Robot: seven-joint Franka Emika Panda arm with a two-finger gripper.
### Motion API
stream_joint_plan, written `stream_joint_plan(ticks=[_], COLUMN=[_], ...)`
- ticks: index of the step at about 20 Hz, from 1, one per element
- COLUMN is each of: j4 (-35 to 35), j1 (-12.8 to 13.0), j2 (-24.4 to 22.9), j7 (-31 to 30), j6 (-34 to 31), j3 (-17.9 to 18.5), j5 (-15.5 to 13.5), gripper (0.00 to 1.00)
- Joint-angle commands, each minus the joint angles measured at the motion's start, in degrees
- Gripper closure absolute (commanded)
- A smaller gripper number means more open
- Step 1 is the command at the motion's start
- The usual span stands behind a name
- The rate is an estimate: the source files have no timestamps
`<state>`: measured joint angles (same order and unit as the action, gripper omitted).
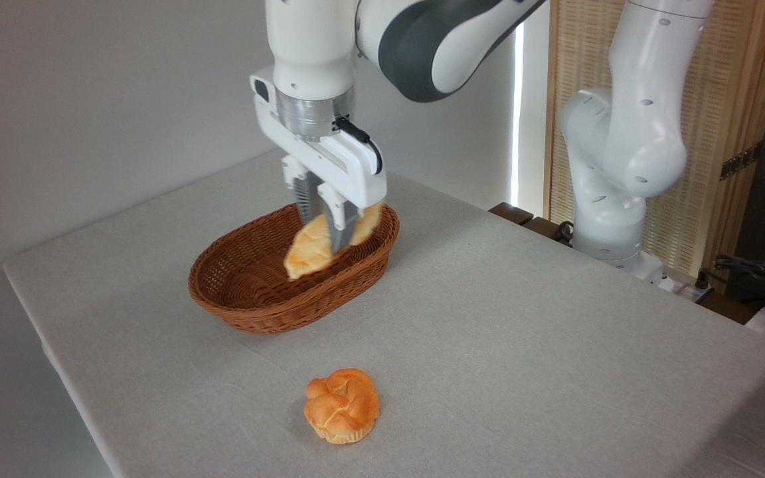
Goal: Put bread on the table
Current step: 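Carry the bread roll out of the basket and release it onto the table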
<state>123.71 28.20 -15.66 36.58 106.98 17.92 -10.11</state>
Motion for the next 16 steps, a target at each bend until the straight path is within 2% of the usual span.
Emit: stream_joint_plan(ticks=[1,2,3,4,10,14,16], j4=[-1.5,-1.5,-1.6,-1.7,-3.1,-6.4,-7.6], j1=[-0.6,-0.9,-1.1,-1.3,-3.3,-3.7,-3.6], j2=[0.7,1.9,2.4,2.5,0.5,0.5,0.5], j7=[3.9,3.8,3.2,3.1,3.7,4.0,4.1], j6=[-6.7,-6.1,-5.6,-5.6,-6.0,-6.7,-7.3], j3=[0.5,0.5,0.5,0.6,0.9,1.3,2.7], j5=[12.0,14.7,16.2,16.4,16.2,16.3,16.3], gripper=[0.57,0.44,0.10,0.00,0.00,0.00,0.00])
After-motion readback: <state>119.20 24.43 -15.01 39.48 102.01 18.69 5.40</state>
